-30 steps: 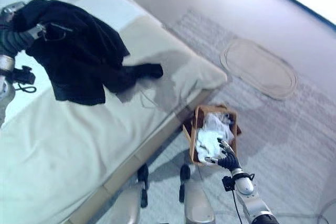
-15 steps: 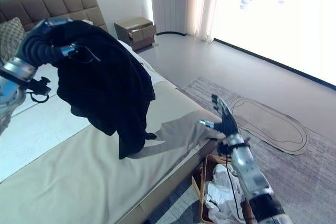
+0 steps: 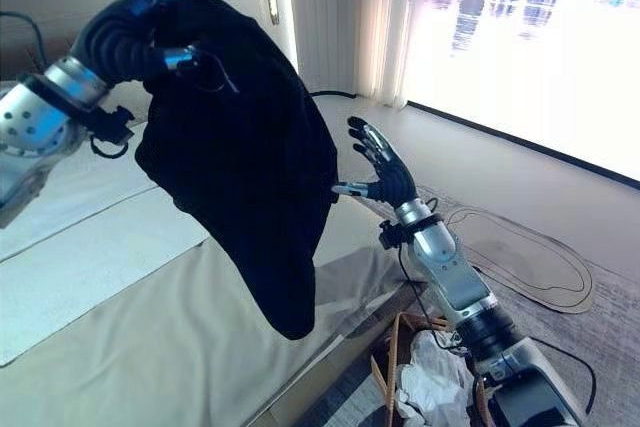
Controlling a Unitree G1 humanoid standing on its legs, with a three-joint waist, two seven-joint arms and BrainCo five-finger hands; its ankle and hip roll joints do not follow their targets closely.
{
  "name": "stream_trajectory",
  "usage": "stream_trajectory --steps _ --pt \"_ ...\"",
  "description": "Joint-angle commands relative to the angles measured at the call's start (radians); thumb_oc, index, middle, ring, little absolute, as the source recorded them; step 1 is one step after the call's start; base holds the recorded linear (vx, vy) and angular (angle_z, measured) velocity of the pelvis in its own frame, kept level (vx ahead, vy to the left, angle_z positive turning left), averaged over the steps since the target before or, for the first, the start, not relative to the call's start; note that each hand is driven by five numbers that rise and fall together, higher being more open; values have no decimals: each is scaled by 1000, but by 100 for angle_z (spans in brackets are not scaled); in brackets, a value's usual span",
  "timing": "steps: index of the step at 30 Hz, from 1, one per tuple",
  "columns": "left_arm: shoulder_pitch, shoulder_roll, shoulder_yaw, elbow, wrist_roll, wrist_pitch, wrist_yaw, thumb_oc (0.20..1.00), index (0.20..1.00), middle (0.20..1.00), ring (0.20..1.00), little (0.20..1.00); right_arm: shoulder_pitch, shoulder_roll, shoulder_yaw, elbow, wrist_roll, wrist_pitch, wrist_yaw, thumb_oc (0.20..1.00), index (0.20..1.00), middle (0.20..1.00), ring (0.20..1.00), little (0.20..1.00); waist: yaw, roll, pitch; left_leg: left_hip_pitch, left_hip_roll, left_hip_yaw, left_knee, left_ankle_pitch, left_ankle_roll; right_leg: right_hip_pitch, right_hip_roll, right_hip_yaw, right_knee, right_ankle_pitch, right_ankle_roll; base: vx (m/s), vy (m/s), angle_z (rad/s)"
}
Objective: Pick up clothes into the bucket
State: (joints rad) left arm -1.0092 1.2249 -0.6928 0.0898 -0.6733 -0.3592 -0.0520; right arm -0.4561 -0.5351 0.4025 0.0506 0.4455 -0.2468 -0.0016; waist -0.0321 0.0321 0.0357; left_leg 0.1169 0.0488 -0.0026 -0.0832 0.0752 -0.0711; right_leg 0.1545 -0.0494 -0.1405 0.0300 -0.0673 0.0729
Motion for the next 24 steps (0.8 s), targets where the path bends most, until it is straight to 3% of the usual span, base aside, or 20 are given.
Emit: stream_trajectory --steps 1,14,24 --pt "-142 -16 21 65 -75 -35 20 200 200 200 200 200 -109 -26 20 -68 86 -16 28 1000 1000 1000 1000 1000 34 -39 -23 59 -17 53 46 -98 10 -28 -12 20 -24 61 54 0 0 0" --pt "-231 -24 -77 56 -96 -30 10 200 200 200 200 200 -189 -15 93 -60 142 -13 36 1000 1000 1000 1000 1000 41 -39 -20 69 -17 50 34 -93 8 -14 -14 13 -37 65 59 0 0 0" --pt "-226 -43 -70 84 -82 -27 20 200 200 200 200 200 -187 -10 95 -91 212 -15 59 1000 1000 1000 1000 1000 39 -36 -13 67 -20 51 32 -90 9 -16 -18 11 -38 66 60 0 0 0"
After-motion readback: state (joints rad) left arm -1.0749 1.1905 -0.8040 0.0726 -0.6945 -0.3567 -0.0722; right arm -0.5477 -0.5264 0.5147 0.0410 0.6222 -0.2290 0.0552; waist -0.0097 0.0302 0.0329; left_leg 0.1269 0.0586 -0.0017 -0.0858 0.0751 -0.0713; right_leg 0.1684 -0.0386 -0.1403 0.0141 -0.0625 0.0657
